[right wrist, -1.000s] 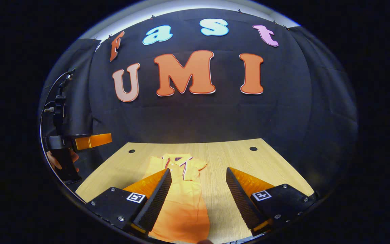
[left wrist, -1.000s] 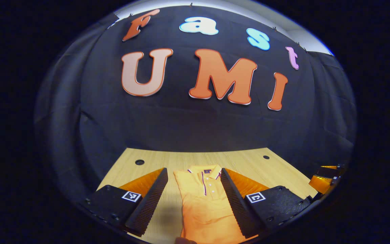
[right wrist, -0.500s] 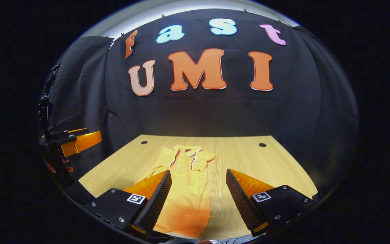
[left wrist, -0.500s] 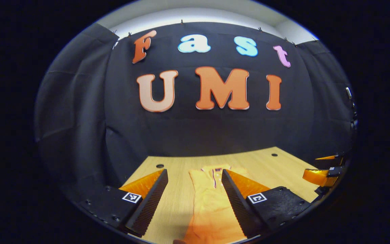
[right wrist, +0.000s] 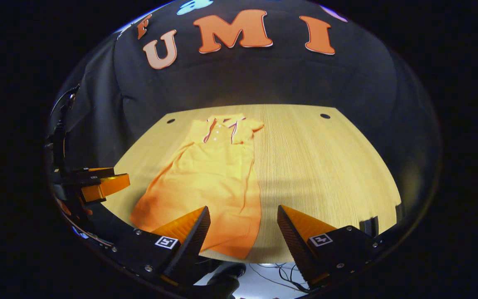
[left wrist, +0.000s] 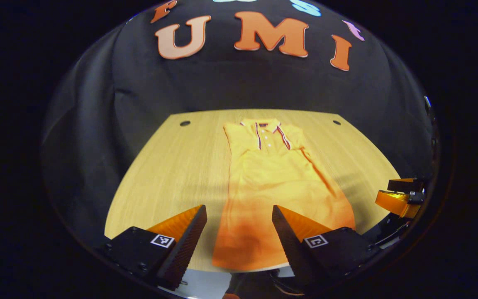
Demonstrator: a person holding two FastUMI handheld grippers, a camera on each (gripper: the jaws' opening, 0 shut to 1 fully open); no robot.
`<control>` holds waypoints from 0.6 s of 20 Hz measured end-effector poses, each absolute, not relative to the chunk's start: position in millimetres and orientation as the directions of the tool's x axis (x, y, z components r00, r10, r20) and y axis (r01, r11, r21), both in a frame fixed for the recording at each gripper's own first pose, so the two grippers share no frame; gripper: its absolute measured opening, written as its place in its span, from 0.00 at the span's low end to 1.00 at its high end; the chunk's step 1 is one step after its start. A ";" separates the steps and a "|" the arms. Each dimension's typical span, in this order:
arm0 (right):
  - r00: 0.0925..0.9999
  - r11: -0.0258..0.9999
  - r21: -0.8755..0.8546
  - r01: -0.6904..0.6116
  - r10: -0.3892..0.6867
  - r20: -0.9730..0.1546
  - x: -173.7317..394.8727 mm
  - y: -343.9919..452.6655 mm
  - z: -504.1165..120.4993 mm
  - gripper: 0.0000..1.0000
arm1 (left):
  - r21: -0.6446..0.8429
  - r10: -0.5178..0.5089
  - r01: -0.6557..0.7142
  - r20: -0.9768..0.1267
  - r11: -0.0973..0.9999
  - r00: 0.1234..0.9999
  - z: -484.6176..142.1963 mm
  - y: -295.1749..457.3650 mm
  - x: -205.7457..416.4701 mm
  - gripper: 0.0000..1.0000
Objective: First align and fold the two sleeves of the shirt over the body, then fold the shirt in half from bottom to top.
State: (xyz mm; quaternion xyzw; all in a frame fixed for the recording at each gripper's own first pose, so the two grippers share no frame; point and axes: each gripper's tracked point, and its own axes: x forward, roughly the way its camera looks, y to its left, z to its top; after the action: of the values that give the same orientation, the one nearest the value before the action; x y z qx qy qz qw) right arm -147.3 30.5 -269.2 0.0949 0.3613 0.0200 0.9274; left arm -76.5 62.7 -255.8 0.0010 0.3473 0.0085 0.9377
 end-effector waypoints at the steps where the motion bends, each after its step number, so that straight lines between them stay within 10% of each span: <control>1: 0.719 0.981 0.192 0.031 0.112 -0.686 -149.3 32.9 -276.0 0.99 | -0.001 0.014 -0.020 -0.685 1.000 0.728 -260.0 68.3 -77.1 0.98; 12: 0.521 0.983 0.179 0.039 0.133 -0.843 -173.5 56.0 -356.0 0.99 | -0.008 0.001 -0.016 -0.873 1.000 0.487 -285.8 66.0 -69.6 0.98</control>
State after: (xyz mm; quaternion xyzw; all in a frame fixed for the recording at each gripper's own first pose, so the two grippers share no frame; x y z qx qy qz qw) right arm -173.5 56.0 -356.0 0.0880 0.4886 0.0272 0.8676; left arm -69.6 66.0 -285.8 -0.0076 0.5063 0.0051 0.8623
